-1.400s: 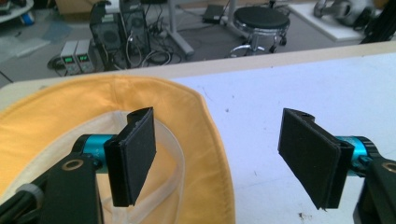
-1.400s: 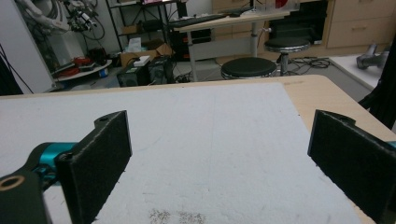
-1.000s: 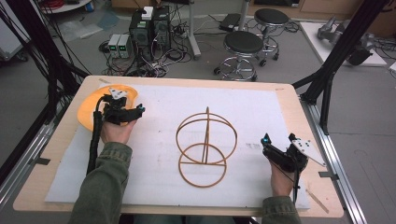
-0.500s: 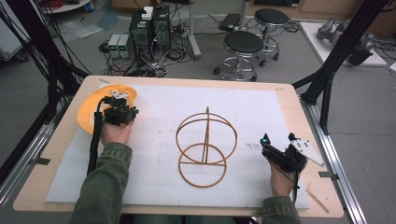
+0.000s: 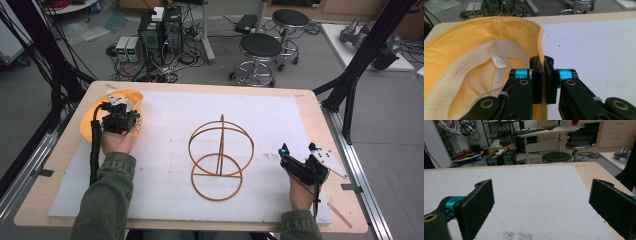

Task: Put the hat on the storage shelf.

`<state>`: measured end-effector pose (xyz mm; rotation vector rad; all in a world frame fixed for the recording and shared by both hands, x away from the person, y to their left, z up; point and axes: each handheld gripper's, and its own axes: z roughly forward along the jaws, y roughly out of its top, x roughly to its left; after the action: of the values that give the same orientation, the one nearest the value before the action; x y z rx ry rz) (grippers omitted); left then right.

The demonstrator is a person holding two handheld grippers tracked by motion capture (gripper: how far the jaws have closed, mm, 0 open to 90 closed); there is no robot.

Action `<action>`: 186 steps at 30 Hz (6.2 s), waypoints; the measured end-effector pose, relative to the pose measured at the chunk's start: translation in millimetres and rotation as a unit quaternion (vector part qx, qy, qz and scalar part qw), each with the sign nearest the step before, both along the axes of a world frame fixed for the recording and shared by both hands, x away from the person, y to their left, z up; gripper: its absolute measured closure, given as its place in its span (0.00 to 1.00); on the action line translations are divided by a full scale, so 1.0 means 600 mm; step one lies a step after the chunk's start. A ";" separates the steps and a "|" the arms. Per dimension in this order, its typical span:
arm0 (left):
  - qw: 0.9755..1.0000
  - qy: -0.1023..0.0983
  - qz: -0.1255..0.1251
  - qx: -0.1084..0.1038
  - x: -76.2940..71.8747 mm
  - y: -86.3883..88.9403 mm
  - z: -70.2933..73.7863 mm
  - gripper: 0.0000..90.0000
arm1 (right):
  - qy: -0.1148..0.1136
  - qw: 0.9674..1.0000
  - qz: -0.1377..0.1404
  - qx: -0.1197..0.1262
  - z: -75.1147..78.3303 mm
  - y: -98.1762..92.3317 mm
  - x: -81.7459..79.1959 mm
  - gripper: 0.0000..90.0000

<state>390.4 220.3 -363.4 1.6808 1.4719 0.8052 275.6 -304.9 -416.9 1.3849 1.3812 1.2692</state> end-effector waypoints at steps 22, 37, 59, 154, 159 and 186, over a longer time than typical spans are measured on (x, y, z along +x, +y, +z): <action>0.998 -0.052 0.007 -0.018 -0.019 0.024 0.027 0.96 | 0.002 1.000 -0.002 0.000 -0.001 0.000 0.001 0.06; 0.992 -0.101 -0.044 -0.060 -0.033 0.005 0.078 0.96 | 0.001 1.000 -0.002 -0.001 0.000 0.001 0.000 0.06; 0.971 -0.157 -0.156 -0.090 -0.044 -0.084 0.144 0.96 | -0.004 1.000 0.003 -0.003 0.000 0.003 0.002 0.06; 0.857 -0.289 -0.344 -0.252 0.006 -0.258 0.269 0.96 | -0.087 0.936 0.339 -0.044 0.191 0.187 0.176 0.18; 0.847 -0.295 -0.353 -0.268 0.005 -0.260 0.269 0.96 | -0.082 0.931 0.354 -0.046 0.187 0.193 0.178 0.23; 0.854 -0.306 -0.337 -0.252 0.004 -0.249 0.256 0.96 | -0.093 0.939 0.330 -0.028 0.210 0.175 0.157 0.91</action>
<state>392.8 70.7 -209.5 1.2258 0.5090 0.4308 369.9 -200.0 -290.9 0.7425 1.8009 1.7119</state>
